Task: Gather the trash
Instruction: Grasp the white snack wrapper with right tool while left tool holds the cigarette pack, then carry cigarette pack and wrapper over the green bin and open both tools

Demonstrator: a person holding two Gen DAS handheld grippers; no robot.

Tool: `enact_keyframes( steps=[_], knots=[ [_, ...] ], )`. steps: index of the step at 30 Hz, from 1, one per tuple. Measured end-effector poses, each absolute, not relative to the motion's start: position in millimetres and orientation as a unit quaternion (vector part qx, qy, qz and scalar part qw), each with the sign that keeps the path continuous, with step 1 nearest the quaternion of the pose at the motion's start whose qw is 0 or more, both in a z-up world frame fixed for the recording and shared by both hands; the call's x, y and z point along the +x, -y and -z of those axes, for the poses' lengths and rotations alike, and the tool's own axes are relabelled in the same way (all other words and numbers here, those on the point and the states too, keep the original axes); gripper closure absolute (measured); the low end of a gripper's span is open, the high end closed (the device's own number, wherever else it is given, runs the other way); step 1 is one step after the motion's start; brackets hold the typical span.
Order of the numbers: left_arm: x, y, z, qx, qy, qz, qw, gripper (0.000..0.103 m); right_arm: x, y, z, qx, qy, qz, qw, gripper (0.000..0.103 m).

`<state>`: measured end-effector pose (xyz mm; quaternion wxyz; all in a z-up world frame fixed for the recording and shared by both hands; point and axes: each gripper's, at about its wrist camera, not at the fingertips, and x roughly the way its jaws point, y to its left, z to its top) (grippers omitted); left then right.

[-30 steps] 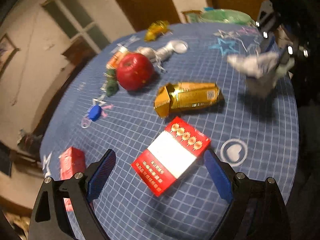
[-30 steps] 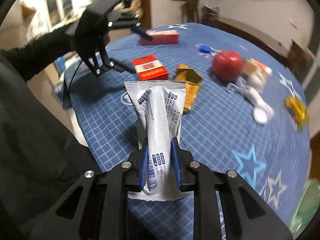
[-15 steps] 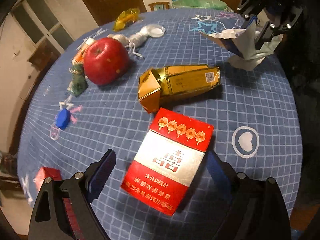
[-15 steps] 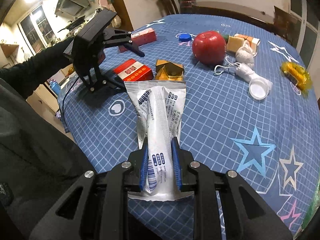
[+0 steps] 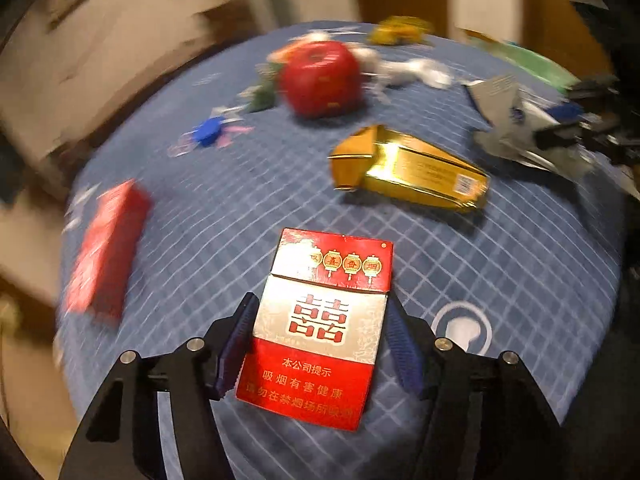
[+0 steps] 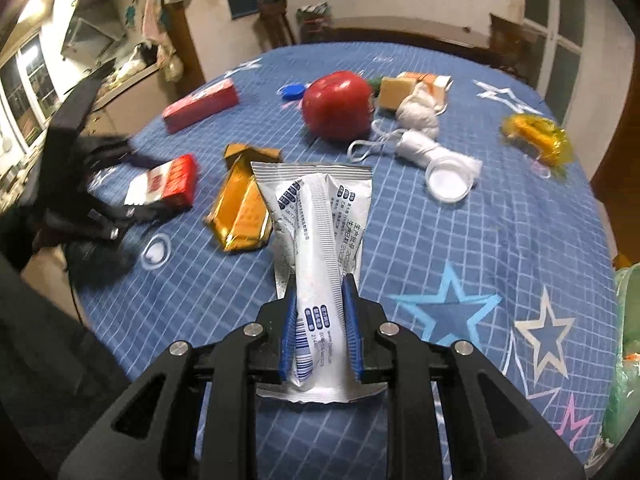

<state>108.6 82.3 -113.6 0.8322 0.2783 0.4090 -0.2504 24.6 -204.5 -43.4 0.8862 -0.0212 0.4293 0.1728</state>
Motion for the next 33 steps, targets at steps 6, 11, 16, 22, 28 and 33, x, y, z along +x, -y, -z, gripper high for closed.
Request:
enact_keyframes(
  steps=[6, 11, 16, 22, 28, 33],
  knots=[
    [85.4, -52.8, 94.8, 0.221, -0.38, 0.132, 0.889, 0.04, 31.6, 204.4, 37.0, -0.014, -0.381, -0.136, 0.915, 0.083],
    [91.4, -23.3, 67.4, 0.155, -0.354, 0.083, 0.919, 0.04, 29.3, 212.4, 18.8, 0.006, -0.326, -0.109, 0.939, 0.083],
    [95.8, 6.7, 41.4, 0.135, -0.309, 0.041, 0.941, 0.04, 24.4, 226.7, -1.1, 0.002, -0.275, -0.084, 0.958, 0.083],
    [100.3, 35.0, 18.1, 0.111, -0.278, 0.02, 0.954, 0.04, 12.0, 240.7, -22.3, -0.005, -0.23, -0.067, 0.971, 0.083],
    [95.3, 68.7, 1.6, 0.115, -0.257, 0.029, 0.959, 0.04, 1.7, 261.7, -32.6, -0.004, -0.205, -0.052, 0.977, 0.083],
    [88.2, 109.7, -12.9, 0.127, -0.236, 0.057, 0.962, 0.04, -11.4, 290.7, -43.3, 0.004, -0.187, -0.022, 0.982, 0.083]
  ],
)
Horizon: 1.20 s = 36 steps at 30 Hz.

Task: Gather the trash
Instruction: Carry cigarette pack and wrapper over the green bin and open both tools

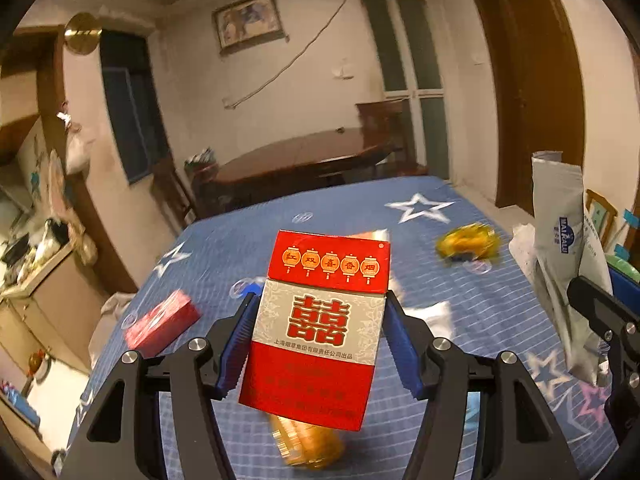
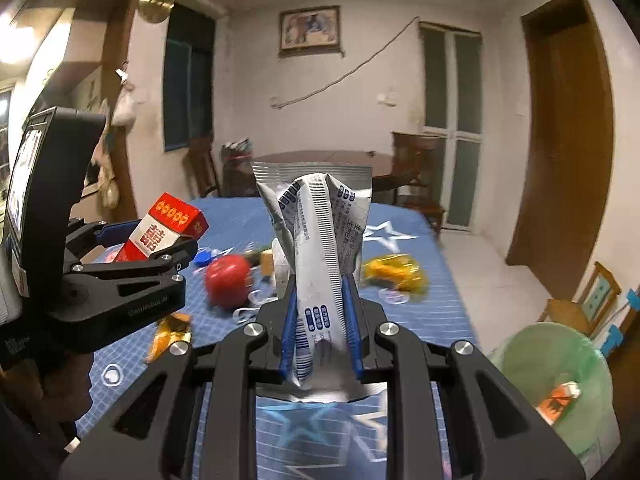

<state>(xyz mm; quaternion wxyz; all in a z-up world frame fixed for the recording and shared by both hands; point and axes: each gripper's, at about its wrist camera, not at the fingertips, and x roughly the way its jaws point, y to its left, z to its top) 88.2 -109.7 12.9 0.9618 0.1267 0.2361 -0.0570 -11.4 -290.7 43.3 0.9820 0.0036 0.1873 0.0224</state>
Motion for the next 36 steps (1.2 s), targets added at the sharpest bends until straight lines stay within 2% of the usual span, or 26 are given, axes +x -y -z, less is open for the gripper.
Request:
enact_keyframes(
  steps=[19, 31, 36],
  knots=[
    [72.5, 344.8, -40.2, 0.165, -0.181, 0.226, 0.943, 0.04, -60.4, 449.0, -72.0, 0.04, -0.17, 0.156, 0.972, 0.083],
    [82.0, 502.5, -2.1, 0.214, -0.222, 0.33, 0.892, 0.04, -60.3, 529.2, -35.8, 0.103, -0.248, 0.213, 0.939, 0.083],
    [89.6, 534.5, 31.7, 0.228, -0.263, 0.364, 0.864, 0.04, -59.8, 551.4, -17.7, 0.132, -0.276, 0.211, 0.928, 0.083]
  ],
)
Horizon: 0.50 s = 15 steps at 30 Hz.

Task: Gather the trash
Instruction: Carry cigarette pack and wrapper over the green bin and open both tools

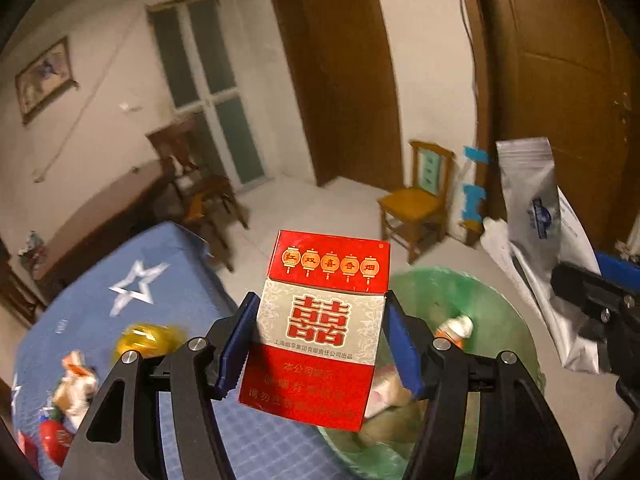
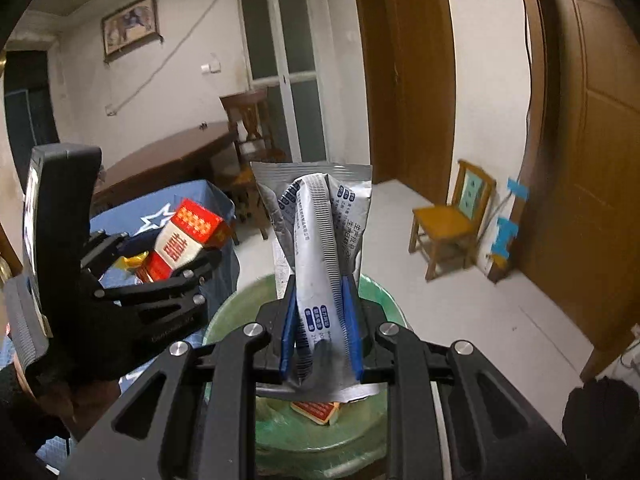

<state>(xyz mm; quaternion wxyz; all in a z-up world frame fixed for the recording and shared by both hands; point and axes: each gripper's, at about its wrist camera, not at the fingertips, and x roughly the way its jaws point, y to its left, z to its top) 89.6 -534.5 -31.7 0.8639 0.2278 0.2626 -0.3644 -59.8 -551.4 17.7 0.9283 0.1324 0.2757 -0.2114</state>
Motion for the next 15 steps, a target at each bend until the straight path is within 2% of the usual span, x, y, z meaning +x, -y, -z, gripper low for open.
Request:
enact_keyframes(
  steps=[6, 15],
  knots=[
    [110.4, 538.4, 64.0, 0.234, -0.308, 0.387, 0.837, 0.04, -56.3, 561.1, 2.0, 0.169, -0.302, 0.196, 0.917, 0.083],
    [112.6, 524.2, 84.4, 0.246, -0.311, 0.387, 0.832, 0.04, -55.0, 566.1, 9.4, 0.189, -0.316, 0.188, 0.911, 0.083]
  ],
)
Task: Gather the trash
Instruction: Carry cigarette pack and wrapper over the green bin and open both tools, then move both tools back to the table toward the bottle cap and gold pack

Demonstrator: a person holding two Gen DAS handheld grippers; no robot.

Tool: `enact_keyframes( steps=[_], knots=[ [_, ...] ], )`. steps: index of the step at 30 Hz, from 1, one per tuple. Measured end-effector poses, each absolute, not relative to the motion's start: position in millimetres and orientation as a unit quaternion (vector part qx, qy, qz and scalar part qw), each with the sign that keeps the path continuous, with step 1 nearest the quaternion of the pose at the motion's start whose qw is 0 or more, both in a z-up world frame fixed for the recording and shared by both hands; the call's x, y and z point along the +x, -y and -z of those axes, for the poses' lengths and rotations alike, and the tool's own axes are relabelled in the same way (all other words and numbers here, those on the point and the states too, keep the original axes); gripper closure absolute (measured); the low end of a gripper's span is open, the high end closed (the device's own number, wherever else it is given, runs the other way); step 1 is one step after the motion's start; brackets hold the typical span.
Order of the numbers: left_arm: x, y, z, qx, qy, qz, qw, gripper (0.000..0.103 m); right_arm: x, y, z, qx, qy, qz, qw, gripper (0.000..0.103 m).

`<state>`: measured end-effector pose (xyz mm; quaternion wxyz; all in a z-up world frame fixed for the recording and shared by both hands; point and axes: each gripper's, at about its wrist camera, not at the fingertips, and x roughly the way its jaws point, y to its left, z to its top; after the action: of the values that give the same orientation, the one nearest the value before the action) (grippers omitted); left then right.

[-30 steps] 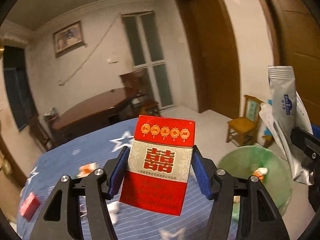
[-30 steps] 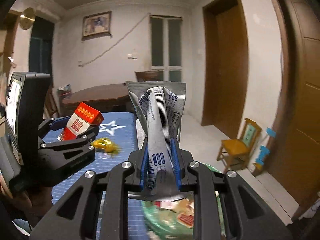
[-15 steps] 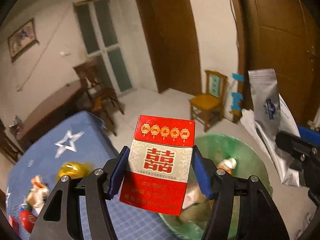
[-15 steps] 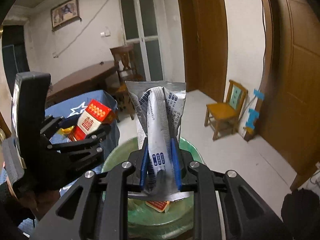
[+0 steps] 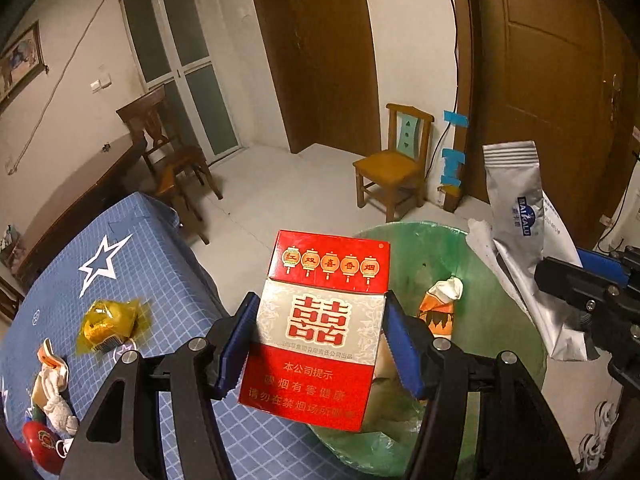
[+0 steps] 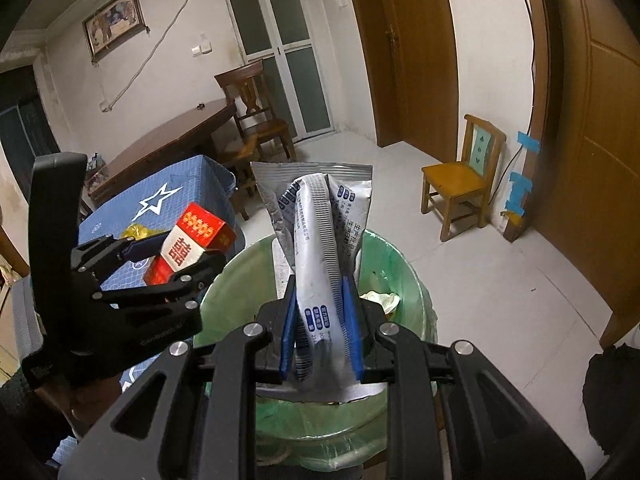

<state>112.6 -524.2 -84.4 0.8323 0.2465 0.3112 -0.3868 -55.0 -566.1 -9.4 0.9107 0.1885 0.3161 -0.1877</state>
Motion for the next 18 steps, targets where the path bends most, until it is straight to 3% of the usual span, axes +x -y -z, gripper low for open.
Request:
enact_keyframes(
  steps=[6, 9, 10, 18],
  knots=[
    [114.4, 510.4, 77.8, 0.247, -0.312, 0.389, 0.831, 0.04, -50.3, 574.0, 9.8, 0.192, -0.32, 0.187, 0.909, 0.082],
    [120.7, 509.8, 79.1, 0.242, -0.322, 0.385, 0.831, 0.025, -44.3, 576.7, 13.4, 0.195, -0.325, 0.181, 0.907, 0.072],
    [124.2, 508.7, 79.7, 0.239, -0.325, 0.386, 0.83, 0.024, -44.0, 577.5, 14.1, 0.197, -0.323, 0.183, 0.907, 0.064],
    [130.7, 496.1, 73.1, 0.224, -0.328, 0.391, 0.83, 0.024, -46.9, 579.0, 18.6, 0.2, -0.322, 0.19, 0.906, 0.063]
  ],
)
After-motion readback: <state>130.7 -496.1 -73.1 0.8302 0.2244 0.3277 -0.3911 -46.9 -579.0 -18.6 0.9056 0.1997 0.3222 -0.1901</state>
